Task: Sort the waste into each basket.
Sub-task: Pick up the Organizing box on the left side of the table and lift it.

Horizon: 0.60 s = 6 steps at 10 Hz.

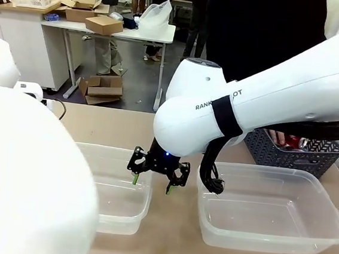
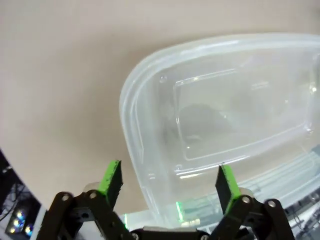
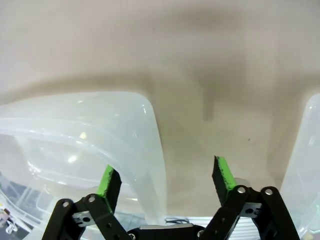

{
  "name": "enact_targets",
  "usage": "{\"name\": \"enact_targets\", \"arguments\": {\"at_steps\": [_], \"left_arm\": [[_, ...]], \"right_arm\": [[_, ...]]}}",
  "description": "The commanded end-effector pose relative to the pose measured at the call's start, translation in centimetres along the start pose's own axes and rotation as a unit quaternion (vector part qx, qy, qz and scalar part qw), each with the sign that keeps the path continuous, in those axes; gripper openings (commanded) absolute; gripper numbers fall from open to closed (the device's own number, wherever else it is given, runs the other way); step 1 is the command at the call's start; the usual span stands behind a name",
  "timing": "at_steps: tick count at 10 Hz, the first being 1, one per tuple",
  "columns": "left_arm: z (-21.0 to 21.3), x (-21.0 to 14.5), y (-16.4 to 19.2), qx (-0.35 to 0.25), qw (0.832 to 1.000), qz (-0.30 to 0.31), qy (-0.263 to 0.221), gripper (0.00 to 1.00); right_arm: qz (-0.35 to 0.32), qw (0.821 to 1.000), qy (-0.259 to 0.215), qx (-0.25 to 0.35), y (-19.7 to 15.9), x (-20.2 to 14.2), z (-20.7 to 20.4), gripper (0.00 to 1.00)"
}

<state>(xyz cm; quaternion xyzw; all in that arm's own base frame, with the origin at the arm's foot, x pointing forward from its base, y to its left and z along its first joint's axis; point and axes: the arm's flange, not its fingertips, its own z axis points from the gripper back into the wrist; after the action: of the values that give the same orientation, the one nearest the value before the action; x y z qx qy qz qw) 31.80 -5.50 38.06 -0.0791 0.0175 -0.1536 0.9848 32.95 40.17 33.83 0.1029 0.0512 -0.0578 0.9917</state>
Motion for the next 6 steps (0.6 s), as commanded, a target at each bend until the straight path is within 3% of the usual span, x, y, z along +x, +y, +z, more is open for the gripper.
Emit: {"name": "enact_targets", "arguments": {"at_steps": [1,2,4,5,6], "left_arm": [[-6.13,-9.65,-0.16,-0.015,1.0,-0.018,-0.018,0.4],[-5.99,-9.52,-0.04,-0.021,0.999,-0.022,-0.018,0.03],[-5.79,-9.52,-0.03,-0.027,0.999,-0.027,-0.02,0.0],[-5.86,-9.61,-0.18,-0.033,0.999,-0.028,-0.017,0.0],[-6.0,-9.73,-0.26,-0.035,0.999,-0.028,-0.014,0.03]], "right_arm": [[-0.014,1.0,-0.002,-0.018,1.23,0.18,0.16,0.4],[-0.017,1.0,-0.003,-0.013,1.2,0.28,0.24,0.0],[-0.016,1.0,-0.005,-0.011,1.17,0.34,0.23,0.0],[-0.015,1.0,-0.006,-0.011,1.17,0.31,0.23,0.14],[-0.013,1.0,-0.007,-0.011,1.16,0.29,0.26,0.04]]}}
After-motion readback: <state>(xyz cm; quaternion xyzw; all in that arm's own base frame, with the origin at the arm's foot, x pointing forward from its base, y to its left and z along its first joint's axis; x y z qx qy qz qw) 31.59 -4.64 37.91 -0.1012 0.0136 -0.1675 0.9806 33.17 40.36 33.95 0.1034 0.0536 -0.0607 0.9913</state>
